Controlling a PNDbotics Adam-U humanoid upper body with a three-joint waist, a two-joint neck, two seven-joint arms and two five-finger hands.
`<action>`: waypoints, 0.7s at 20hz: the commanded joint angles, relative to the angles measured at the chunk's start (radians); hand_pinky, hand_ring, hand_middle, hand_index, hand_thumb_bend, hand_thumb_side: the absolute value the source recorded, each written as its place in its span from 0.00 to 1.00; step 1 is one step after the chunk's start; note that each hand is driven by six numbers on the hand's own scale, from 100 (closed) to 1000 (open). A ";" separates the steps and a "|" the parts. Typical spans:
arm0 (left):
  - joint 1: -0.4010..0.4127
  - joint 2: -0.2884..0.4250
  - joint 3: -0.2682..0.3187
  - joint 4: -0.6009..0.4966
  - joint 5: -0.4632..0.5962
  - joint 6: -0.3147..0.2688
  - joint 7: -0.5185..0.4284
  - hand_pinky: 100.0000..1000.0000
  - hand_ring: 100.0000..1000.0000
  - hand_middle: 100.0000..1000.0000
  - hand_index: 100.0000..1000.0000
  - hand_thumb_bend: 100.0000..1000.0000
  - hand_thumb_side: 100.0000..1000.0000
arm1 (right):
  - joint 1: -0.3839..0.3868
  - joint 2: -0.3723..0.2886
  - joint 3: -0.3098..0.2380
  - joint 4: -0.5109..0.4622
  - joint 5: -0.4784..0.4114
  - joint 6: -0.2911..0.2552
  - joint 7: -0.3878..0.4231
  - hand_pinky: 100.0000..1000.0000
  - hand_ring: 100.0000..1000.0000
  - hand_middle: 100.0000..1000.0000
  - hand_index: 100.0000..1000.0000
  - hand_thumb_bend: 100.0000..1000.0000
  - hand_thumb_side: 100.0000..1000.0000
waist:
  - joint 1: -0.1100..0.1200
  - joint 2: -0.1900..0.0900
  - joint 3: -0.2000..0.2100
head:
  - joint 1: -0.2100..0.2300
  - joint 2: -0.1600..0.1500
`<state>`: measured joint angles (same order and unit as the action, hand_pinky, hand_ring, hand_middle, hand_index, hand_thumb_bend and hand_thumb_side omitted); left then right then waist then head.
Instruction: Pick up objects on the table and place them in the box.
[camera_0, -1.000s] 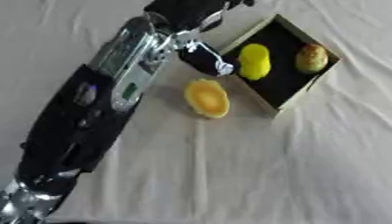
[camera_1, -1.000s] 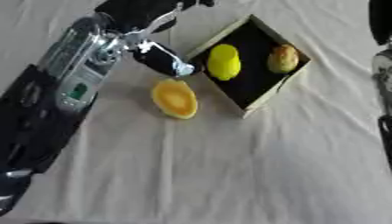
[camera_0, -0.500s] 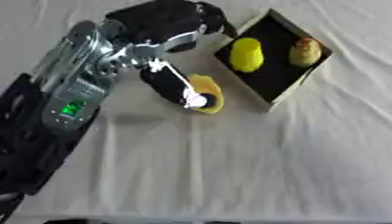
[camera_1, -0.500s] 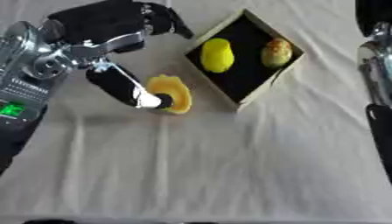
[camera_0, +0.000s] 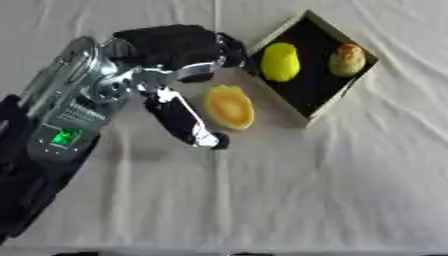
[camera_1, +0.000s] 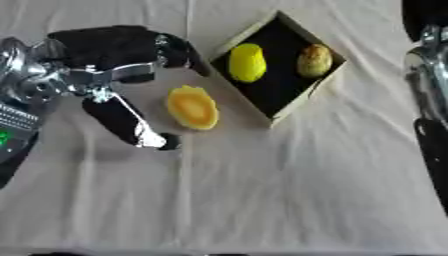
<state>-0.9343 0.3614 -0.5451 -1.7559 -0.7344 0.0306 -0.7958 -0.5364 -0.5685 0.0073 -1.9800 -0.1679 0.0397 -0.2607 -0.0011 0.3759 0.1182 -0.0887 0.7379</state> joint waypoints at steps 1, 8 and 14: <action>-0.011 0.003 0.000 0.030 -0.032 -0.003 0.000 0.85 0.85 0.80 0.89 0.50 0.23 | -0.008 -0.019 -0.005 -0.020 0.001 0.000 -0.001 0.87 0.86 0.74 0.84 0.00 0.68 | -0.004 -0.021 -0.002 | 0.008 -0.008; -0.005 -0.034 0.004 0.144 -0.168 -0.021 0.072 0.86 0.86 0.83 0.90 0.43 0.20 | -0.004 -0.015 -0.002 -0.020 -0.002 0.003 0.001 0.88 0.86 0.73 0.84 0.00 0.68 | -0.011 -0.016 -0.008 | 0.017 -0.017; -0.001 -0.061 0.012 0.227 -0.247 -0.029 0.138 0.86 0.87 0.85 0.91 0.36 0.21 | 0.000 -0.011 -0.001 -0.020 -0.004 0.005 0.004 0.88 0.86 0.73 0.84 0.00 0.68 | -0.014 -0.012 -0.011 | 0.023 -0.021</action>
<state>-0.9239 0.3022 -0.5478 -1.5330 -0.9661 0.0032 -0.6729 -0.5279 -0.5662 0.0132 -1.9800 -0.1692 0.0434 -0.2575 -0.0146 0.3831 0.1088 -0.0699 0.7277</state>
